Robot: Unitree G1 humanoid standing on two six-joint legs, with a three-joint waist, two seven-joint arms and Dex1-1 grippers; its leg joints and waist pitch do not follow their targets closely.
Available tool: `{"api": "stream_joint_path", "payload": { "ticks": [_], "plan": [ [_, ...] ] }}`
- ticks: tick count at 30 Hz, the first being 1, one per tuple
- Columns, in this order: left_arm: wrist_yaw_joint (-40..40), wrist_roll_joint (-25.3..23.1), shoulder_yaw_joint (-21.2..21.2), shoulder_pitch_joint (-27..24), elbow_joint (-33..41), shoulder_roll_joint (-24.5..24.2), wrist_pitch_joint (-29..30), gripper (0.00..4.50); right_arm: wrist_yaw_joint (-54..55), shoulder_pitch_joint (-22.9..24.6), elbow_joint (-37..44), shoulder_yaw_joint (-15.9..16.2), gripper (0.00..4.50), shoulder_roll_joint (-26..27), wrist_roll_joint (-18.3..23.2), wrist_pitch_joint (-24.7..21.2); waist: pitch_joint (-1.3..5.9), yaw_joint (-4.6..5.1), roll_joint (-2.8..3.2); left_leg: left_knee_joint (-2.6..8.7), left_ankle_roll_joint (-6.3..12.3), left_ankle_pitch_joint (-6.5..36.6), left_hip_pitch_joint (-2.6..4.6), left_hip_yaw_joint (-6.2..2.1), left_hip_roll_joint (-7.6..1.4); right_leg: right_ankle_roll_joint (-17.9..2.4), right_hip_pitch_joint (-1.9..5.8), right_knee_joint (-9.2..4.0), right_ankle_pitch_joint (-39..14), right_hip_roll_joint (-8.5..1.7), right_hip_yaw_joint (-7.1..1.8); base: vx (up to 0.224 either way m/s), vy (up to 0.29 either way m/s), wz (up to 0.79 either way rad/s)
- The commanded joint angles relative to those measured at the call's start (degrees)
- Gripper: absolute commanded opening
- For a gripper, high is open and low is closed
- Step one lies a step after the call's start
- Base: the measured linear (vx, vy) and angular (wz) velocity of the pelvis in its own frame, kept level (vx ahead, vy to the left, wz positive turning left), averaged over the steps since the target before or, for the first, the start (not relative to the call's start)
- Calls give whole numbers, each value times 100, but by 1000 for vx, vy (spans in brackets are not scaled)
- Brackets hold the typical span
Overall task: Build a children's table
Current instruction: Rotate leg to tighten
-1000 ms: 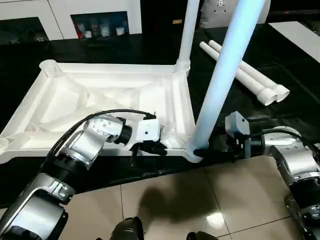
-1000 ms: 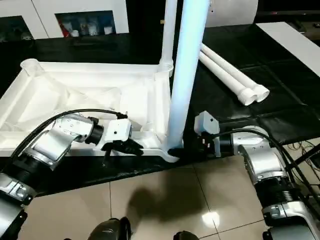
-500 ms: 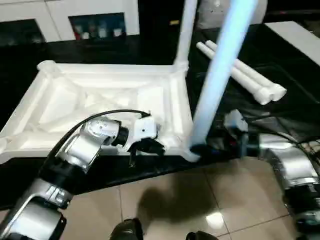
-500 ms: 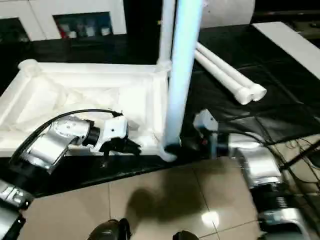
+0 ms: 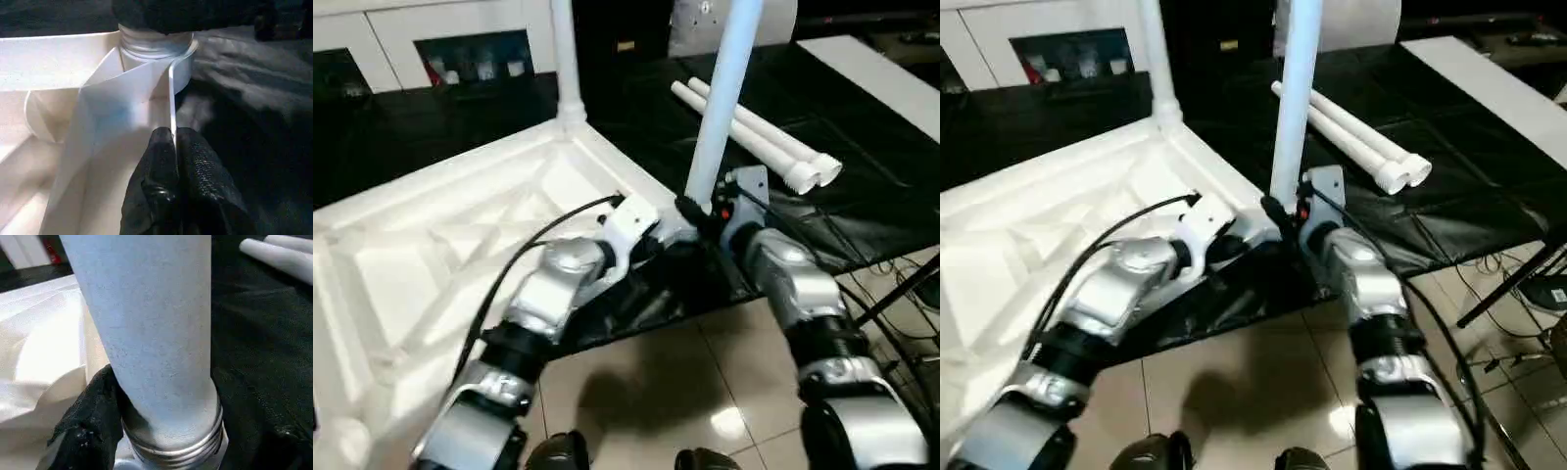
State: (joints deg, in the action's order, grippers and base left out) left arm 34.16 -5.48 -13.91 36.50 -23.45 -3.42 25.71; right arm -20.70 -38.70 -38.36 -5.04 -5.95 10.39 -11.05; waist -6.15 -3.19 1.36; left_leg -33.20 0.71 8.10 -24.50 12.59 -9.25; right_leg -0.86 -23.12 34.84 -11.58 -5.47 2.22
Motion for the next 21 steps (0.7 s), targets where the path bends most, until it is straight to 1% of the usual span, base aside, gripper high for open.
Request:
{"api": "stream_joint_path", "payload": {
  "ticks": [1,2,3,4,5,6,7,8,9,10,11,12,13,14,15,16,17,18,19,20,21],
  "plan": [
    [149,195,-236,266,400,318,-287,0,82,66,-325,140,322,184,-74,-155,497,-28,-61,346,446,749,243,-225,-372,-1320,196,-329,185,-343,-189,0,0,0],
    [157,146,-244,264,357,277,-334,0,99,59,-350,96,322,199,-45,-118,512,-42,-54,317,577,546,231,-218,-369,-1396,214,-299,468,-347,-183,0,0,0],
    [187,99,-255,261,311,216,-393,0,103,73,-336,68,332,198,-28,-83,516,-64,-43,305,626,492,244,-211,-371,-1431,200,-292,563,-343,-180,0,0,0],
    [226,63,-265,260,268,155,-448,0,88,99,-299,61,347,182,-27,-61,523,-80,-51,288,716,417,221,-212,-367,-1449,217,-272,691,-341,-171,0,0,0],
    [259,27,-273,266,213,90,-512,0,32,140,-247,97,358,141,-65,-27,521,-92,-52,286,773,360,210,-219,-374,-1441,212,-255,742,-333,-159,0,0,0],
    [278,16,-271,274,180,54,-544,0,49,176,-206,124,358,102,-119,2,521,-92,-52,286,773,360,210,-219,-374,-1441,212,-255,742,-333,-159,0,0,0],
    [312,3,-265,298,104,-19,-623,0,59,266,-100,154,363,12,-190,33,500,-91,-61,300,766,484,216,-211,-382,-1423,196,-282,560,-329,-155,0,0,0],
    [335,-7,-259,331,26,-77,-705,0,32,358,24,146,368,-55,-187,18,487,-111,-54,315,677,638,232,-213,-392,-1373,188,-311,245,-328,-154,0,0,0],
    [344,-14,-256,350,-14,-100,-747,0,-1,403,95,131,391,-77,-159,-8,471,-126,-64,337,596,808,251,-213,-395,-1312,178,-351,-58,-330,-163,0,0,0],
    [408,-22,-250,420,-161,-159,-913,0,-68,551,341,86,391,-135,-84,-74,467,-133,-63,345,548,881,255,-215,-401,-1286,178,-359,-185,-335,-168,0,0,0],
    [472,-19,-243,481,-289,-200,-1051,0,-110,672,543,62,407,-182,-31,-118,468,-161,-68,356,476,970,282,-212,-408,-1204,163,-377,-361,-330,-178,0,0,0],
    [481,-65,-235,599,-549,-260,-1276,0,-146,878,895,-18,407,-215,98,-181,454,-176,-78,374,435,1026,280,-218,-398,-1084,156,-403,-456,-308,-186,0,0,0],
    [479,-85,-232,649,-657,-283,-1367,0,-154,961,1036,-51,422,-225,150,-203,458,-190,-72,387,400,1094,297,-224,-413,-1053,151,-403,-492,-318,-190,0,0,0],
    [465,-132,-236,803,-1005,-338,-1669,0,-209,1199,1438,-101,434,-250,249,-242,470,-173,-55,410,304,1134,257,-251,-413,-1021,173,-379,-496,-325,-178,0,0,0],
    [395,-216,-267,940,-1293,-386,-1946,0,-253,1374,1720,-110,444,-279,295,-252,465,-179,-58,409,292,1164,271,-238,-403,-989,147,-403,-511,-310,-181,0,0,0],
    [342,-277,-290,1037,-1494,-419,-2142,0,-283,1496,1915,-115,444,-299,327,-257,463,-190,-65,404,287,1228,285,-231,-393,-929,129,-425,-537,-307,-188,0,0,0],
    [332,-309,-299,1146,-1716,-438,-2363,0,-354,1629,2126,-95,444,-331,368,-282,476,-183,-60,420,263,1272,261,-253,-400,-882,157,-408,-472,-323,-183,0,0,0],
    [333,-316,-306,1206,-1840,-445,-2489,0,-395,1697,2235,-77,444,-349,386,-301,476,-183,-60,420,263,1272,261,-253,-400,-882,157,-408,-472,-323,-183,0,0,0],
    [292,-305,-267,1314,-2041,-440,-2571,0,-440,1801,2409,-60,444,-363,429,-348,484,-174,-43,414,266,1235,251,-256,-394,-969,155,-391,-357,-330,-177,0,0,0],
    [388,-267,-239,1461,-2315,-439,-2705,0,-472,1936,2651,-56,444,-363,496,-426,484,-169,-29,405,256,1267,265,-241,-393,-999,145,-394,-316,-339,-188,0,0,0],
    [456,-259,-226,1605,-2564,-444,-2836,0,-445,2049,2860,-75,444,-341,565,-519,480,-172,-38,402,269,1285,260,-240,-386,-1042,147,-407,-312,-346,-188,0,0,0]
  ]
}}
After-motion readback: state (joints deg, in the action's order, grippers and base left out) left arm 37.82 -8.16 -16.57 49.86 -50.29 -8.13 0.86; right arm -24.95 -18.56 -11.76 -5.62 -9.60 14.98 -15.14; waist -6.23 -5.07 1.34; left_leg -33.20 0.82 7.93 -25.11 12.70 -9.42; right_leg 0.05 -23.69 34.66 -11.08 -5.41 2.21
